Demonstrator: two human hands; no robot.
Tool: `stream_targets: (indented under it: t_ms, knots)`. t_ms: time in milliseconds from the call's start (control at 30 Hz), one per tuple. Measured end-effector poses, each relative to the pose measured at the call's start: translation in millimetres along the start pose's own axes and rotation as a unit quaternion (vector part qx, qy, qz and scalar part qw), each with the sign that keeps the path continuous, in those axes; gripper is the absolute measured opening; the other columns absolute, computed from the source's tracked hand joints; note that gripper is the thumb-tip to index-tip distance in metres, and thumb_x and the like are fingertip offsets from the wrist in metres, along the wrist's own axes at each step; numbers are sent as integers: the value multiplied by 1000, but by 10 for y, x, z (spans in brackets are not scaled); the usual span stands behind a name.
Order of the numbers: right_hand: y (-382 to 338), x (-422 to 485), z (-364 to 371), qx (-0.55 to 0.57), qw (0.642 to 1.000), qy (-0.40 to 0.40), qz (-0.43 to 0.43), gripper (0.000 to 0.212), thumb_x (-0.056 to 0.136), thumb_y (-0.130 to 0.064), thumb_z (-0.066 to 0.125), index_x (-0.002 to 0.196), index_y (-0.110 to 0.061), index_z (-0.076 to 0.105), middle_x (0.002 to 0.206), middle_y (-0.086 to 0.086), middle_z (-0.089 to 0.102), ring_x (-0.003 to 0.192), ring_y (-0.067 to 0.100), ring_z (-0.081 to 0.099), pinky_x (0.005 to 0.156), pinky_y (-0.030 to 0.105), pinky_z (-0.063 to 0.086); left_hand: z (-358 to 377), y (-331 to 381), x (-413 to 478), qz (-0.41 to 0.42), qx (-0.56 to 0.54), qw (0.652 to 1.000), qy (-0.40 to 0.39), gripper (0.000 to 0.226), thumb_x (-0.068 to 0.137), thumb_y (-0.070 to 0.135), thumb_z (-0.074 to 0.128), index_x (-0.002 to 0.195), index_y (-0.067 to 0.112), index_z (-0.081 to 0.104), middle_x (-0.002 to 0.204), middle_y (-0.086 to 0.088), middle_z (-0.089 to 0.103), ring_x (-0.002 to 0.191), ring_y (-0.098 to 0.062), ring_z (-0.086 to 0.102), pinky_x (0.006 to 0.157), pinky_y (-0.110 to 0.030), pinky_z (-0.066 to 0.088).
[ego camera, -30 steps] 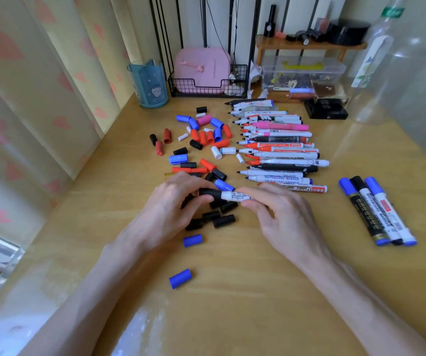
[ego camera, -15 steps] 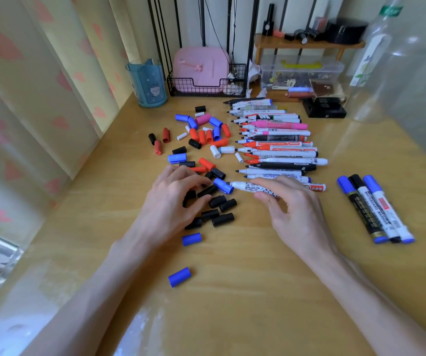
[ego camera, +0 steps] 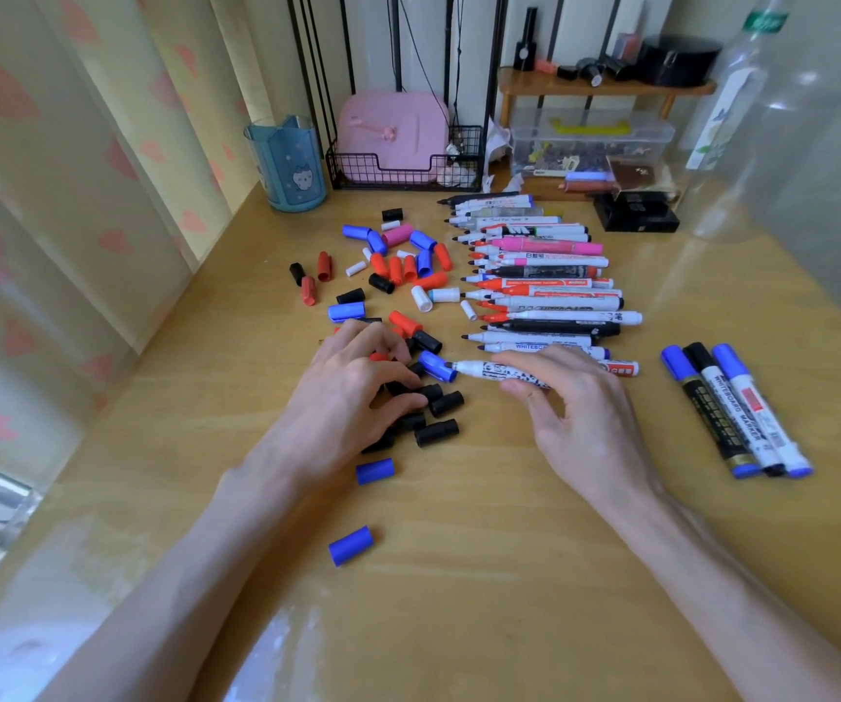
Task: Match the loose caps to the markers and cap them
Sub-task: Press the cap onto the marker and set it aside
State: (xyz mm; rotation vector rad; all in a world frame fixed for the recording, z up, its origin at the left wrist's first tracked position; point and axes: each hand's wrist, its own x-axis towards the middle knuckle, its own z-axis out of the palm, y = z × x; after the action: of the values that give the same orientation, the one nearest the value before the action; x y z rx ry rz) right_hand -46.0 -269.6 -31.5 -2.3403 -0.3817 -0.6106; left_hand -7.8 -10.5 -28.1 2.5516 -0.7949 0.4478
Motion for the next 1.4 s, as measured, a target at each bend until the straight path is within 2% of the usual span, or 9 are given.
stream_targets:
  t_ms: [200,400,600,700,800,867,1067,1300,1400]
  knots:
    - [42,11,14,-39,999,1,-10,29,92,-5,75,116,-20,79,95,-6,71,92,23,60,83,39,50,10,12,-26,-9,-40,999,15,14,90,26,81,101,19,81,109,6,60,102,-20,54,88,-31,48]
    - [69,5,30,-46,999,-3,-14,27,91,-6,76,114,-19,79,95,-6,72,91,24,59,84,33,47,17,-12,14,0,2,1000,-1,23,87,32,83,106,18,82,107,6,61,102,-24,53,89,-44,52]
    - [31,9,22,-29,999,-6,-19,26,93,-10,76,116,-21,79,98,-7,72,94,23,60,85,38,50,-26,68,2,-5,-42,998,40,23,93,32,76,109,16,80,109,5,62,100,-18,52,90,-26,45]
    - [-8,8,14,-12,999,-14,-31,25,94,-11,75,117,-20,79,99,-7,72,95,23,61,86,37,50,-50,108,3,-8,-63,998,27,25,94,34,75,111,17,78,112,6,67,104,-18,58,91,-26,46]
    - [-47,2,0,10,999,-18,-43,26,94,-11,76,118,-20,79,99,-7,72,94,21,60,86,32,49,-106,185,-20,-26,-114,993,3,24,99,39,68,116,23,73,102,15,69,94,-6,63,82,-31,53]
    - [-65,-3,-13,22,998,-16,-52,26,94,-10,75,118,-18,78,99,-7,71,94,19,60,86,30,48,-126,232,-36,-40,-147,988,1,21,100,37,66,117,25,71,90,22,66,82,1,62,73,-22,50]
    - [-135,-26,-32,27,997,17,-76,24,96,-8,71,119,-14,78,95,-3,71,89,22,59,80,36,50,-167,298,-52,-57,-236,969,51,14,98,19,72,110,15,77,88,13,73,79,-15,71,72,-17,50]
    - [-164,-56,-24,15,997,24,-74,23,97,-14,66,115,-13,79,92,-4,71,85,21,62,73,42,51,-176,337,-64,-43,-229,970,71,13,94,4,75,105,9,78,88,19,70,77,0,68,72,-4,42]
    - [-154,-58,0,13,998,1,-65,23,98,-17,66,118,-16,78,92,-5,70,87,22,62,74,43,52,-163,285,-63,-44,-214,975,49,14,95,11,75,109,12,77,91,16,73,80,-4,69,74,-13,48]
